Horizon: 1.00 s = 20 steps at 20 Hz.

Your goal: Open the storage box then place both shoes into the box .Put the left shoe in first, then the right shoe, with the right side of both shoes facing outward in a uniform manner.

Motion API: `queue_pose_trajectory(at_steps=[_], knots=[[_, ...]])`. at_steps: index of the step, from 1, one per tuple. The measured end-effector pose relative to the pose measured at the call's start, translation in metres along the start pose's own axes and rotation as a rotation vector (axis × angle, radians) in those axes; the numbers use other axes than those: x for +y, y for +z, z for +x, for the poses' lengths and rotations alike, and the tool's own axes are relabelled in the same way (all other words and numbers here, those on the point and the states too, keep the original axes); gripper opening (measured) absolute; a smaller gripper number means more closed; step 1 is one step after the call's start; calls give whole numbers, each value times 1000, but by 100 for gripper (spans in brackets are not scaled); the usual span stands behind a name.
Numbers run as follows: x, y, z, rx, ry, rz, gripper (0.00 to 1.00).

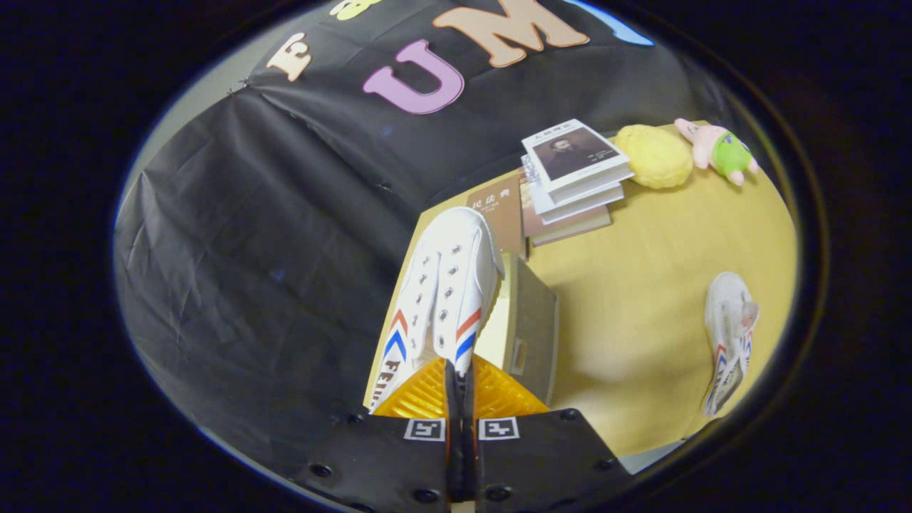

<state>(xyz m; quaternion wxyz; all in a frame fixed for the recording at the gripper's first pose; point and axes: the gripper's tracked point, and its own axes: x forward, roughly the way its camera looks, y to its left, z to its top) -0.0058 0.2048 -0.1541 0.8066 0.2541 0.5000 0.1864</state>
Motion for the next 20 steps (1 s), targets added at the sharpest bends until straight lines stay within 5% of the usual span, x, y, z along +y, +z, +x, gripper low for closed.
queue_pose_trajectory(at_steps=[20], knots=[[19,-89,126,231,-219,-44,3]])
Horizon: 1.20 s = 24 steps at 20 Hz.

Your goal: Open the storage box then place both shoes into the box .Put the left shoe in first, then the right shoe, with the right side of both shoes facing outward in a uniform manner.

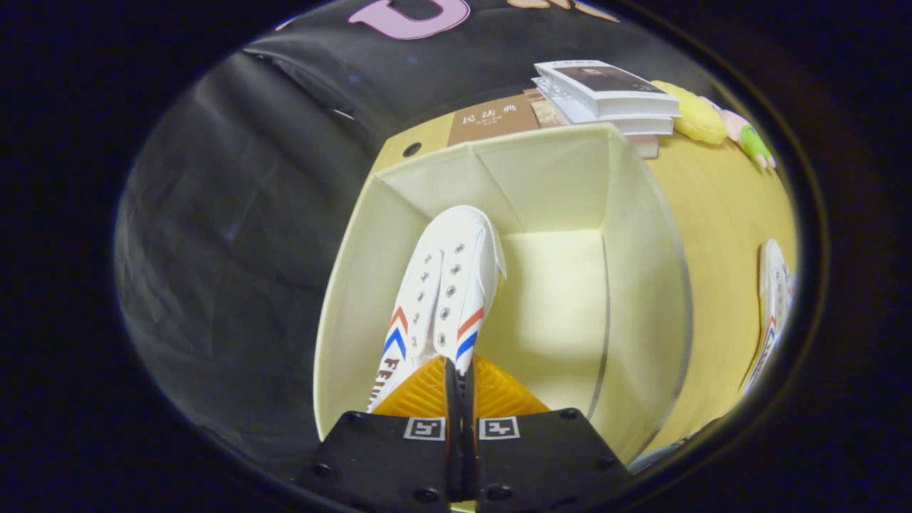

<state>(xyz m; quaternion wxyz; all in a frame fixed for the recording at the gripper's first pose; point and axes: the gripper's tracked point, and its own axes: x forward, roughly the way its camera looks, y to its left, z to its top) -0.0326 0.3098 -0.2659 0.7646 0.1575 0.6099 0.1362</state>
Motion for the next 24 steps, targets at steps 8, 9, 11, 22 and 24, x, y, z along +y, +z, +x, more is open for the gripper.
queue_pose_trajectory(at_steps=[8,9,11,22,24], knots=[[4,-9,13,43,-35,-34,4],[5,-9,14,44,-28,-43,4],[16,-12,7,50,30,-58,18],[20,18,-68,-180,133,-280,98],[5,27,-85,-241,119,-323,99]])
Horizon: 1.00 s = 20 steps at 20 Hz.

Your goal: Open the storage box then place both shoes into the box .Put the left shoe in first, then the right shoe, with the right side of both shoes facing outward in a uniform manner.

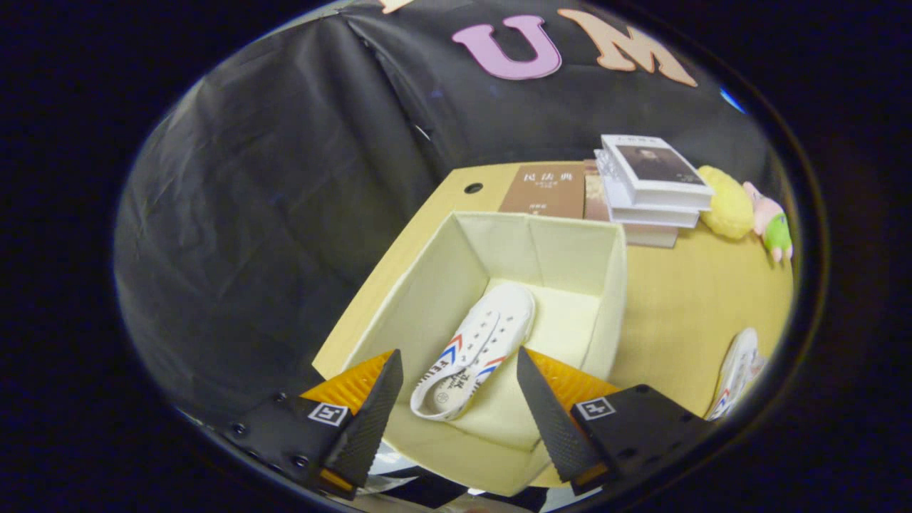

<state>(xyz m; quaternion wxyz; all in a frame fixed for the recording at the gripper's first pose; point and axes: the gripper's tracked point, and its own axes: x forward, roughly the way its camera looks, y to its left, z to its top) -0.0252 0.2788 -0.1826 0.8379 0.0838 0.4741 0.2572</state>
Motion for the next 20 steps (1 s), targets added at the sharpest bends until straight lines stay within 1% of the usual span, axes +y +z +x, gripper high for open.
queue_pose_trajectory(at_steps=[4,6,10,12,16,20], knots=[[-39,14,-38,-94,-38,-24,100],[-59,16,-57,-116,-59,-32,99],[-103,21,-83,-165,-129,-56,99],[-128,20,-97,-180,-174,-60,99],[-189,11,-126,-191,-311,-132,99],[-236,-7,-143,-169,-385,-139,99]])
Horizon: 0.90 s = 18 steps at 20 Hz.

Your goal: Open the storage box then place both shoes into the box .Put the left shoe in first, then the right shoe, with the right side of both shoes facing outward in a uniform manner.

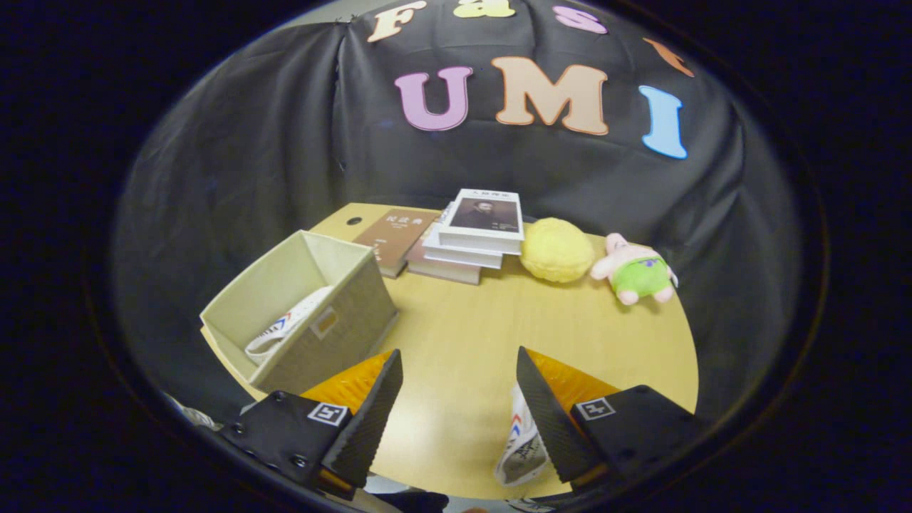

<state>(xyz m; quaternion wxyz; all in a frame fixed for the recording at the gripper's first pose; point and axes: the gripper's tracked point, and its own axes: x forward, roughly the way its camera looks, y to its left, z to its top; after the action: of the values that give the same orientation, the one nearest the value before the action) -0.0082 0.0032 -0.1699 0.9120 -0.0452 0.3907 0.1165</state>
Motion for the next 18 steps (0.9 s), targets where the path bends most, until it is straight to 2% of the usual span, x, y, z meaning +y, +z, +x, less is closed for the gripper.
queue_pose_trajectory(at_steps=[7,18], knots=[[-67,-47,-1,67,-84,12,100],[-126,-130,18,221,-110,8,100]])
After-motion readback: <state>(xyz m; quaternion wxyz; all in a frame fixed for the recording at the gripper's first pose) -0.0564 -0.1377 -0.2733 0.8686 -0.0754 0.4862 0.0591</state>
